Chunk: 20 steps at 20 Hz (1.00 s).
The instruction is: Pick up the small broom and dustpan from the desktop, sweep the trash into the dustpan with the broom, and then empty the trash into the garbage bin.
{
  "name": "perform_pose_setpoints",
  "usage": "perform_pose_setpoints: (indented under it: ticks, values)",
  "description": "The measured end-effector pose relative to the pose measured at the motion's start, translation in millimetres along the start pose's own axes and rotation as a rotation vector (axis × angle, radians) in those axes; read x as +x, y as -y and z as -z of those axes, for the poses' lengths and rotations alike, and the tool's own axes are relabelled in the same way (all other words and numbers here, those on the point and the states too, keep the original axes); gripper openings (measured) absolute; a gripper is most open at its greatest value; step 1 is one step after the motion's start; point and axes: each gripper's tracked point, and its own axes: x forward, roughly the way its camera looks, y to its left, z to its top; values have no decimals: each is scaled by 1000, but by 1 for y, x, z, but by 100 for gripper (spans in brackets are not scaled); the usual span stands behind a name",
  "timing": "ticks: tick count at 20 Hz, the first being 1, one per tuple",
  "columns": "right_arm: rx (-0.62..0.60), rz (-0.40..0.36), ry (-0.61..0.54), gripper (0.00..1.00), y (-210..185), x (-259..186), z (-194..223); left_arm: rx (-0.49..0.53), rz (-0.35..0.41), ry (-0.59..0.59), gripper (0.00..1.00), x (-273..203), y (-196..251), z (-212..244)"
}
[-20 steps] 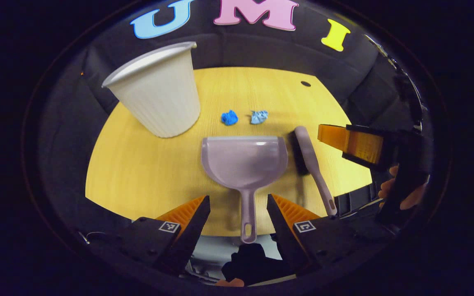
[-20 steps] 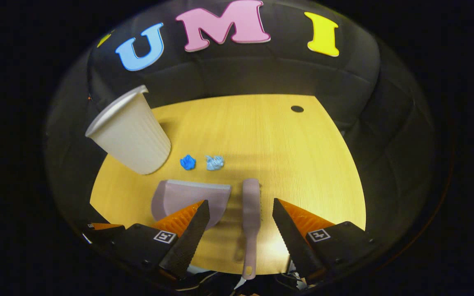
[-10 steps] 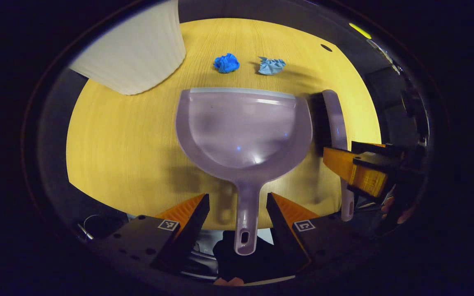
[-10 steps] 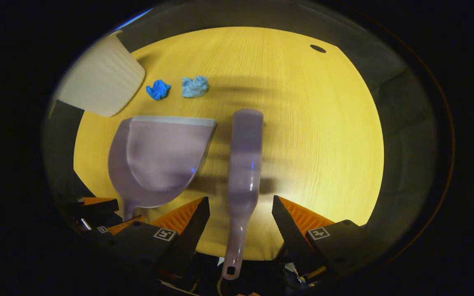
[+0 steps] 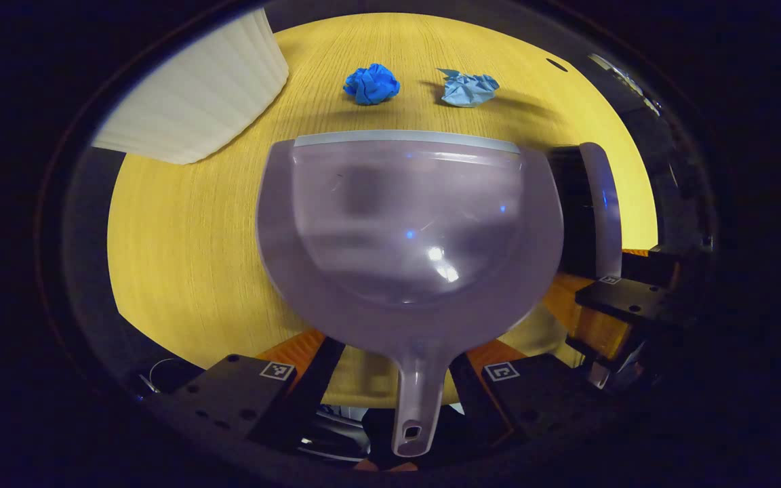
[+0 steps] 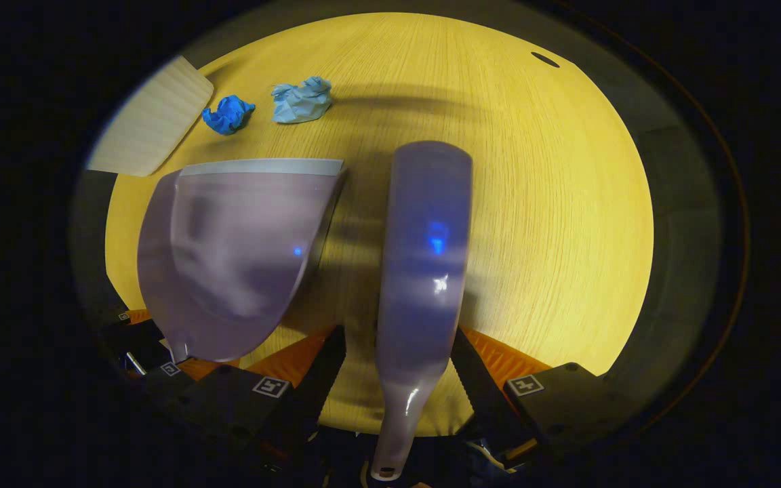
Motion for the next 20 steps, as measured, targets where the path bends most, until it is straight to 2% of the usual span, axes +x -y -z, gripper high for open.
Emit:
perform_pose_setpoints:
  ticks: [1,2,3,5,6,7,10,11,13,14,18,20]
  values:
    - [2,0,2,100,0,1,-3,7,12,6,84,2,2,-2]
    - [8,-1,6,84,1,0,-5,20,4,3,84,5,2,-2]
    - [20,-1,7,85,1,1,-7,35,-8,9,81,5,0,-4]
    - [28,-2,2,48,1,-4,-7,65,-14,40,60,4,2,-11]
    - [22,-1,-1,44,1,0,-7,74,-11,26,36,4,5,-8]
    - [23,-1,-2,48,2,-2,-7,76,-12,26,33,3,3,-9]
    - [34,7,-20,38,6,-1,-6,88,-3,16,30,5,3,-6]
    - [24,6,-24,32,7,-1,-6,111,-2,15,29,4,1,-6]
    - [-5,-5,-21,34,10,-7,-5,154,16,26,28,3,-4,-2]
    - [-15,-28,-14,31,8,-13,-5,168,27,32,27,1,-6,0]
    - [-116,-65,91,30,10,-50,-42,210,36,54,27,-7,-20,8]
    - [-212,-44,157,30,17,-67,-76,224,41,53,27,-8,-29,11]
